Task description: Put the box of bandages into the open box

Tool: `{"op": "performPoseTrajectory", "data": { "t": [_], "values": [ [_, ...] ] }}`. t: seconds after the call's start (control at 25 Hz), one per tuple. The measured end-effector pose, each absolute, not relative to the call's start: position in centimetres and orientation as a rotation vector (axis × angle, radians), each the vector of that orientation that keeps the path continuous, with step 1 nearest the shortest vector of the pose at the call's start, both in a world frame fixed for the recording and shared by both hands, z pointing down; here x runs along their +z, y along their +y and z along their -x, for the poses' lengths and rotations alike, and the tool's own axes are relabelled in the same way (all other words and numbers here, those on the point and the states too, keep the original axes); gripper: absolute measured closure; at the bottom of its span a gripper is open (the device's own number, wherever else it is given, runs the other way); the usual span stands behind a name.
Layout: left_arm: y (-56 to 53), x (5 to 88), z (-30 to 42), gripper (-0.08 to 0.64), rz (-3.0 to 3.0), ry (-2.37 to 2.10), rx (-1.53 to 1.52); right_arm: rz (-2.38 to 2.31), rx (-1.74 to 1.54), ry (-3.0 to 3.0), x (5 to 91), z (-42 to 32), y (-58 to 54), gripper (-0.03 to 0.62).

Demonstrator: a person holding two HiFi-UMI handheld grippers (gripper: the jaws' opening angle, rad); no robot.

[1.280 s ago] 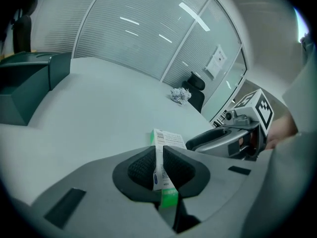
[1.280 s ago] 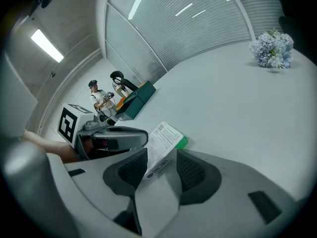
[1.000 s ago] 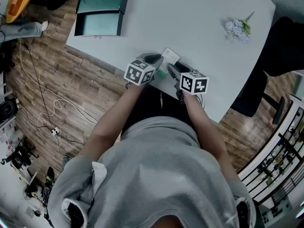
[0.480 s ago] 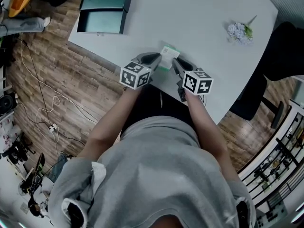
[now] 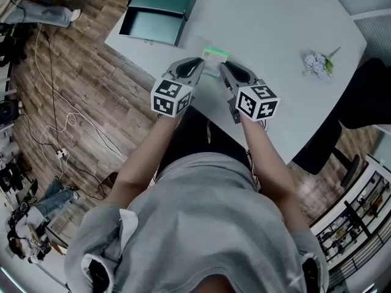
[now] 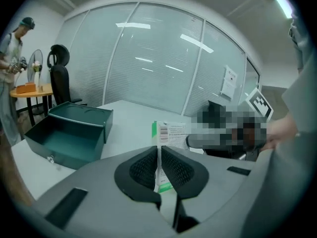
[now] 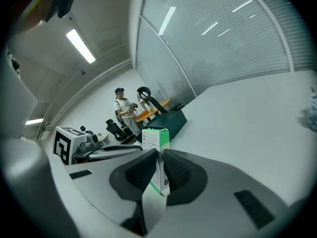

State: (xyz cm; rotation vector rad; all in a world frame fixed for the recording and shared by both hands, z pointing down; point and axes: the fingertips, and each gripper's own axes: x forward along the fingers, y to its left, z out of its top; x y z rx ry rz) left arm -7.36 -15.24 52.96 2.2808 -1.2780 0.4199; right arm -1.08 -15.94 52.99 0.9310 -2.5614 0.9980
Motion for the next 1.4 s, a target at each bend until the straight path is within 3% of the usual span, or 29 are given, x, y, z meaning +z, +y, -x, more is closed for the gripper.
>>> {"op": "performPoseTrajectory", "data": {
  "t": [0.76, 1.4],
  "values": [
    [-22.9, 50.6, 25.1, 0.520, -2.131, -1.662, 0.287, -0.663, 0.936, -2.761, 50.0, 19.2, -25.5, 0.517],
    [-24.5, 56.5, 27.5, 0.523, -2.079, -1.545, 0.420, -0.631, 1.028, -2.611, 55.9, 22.6, -25.9, 0.517]
  ]
}}
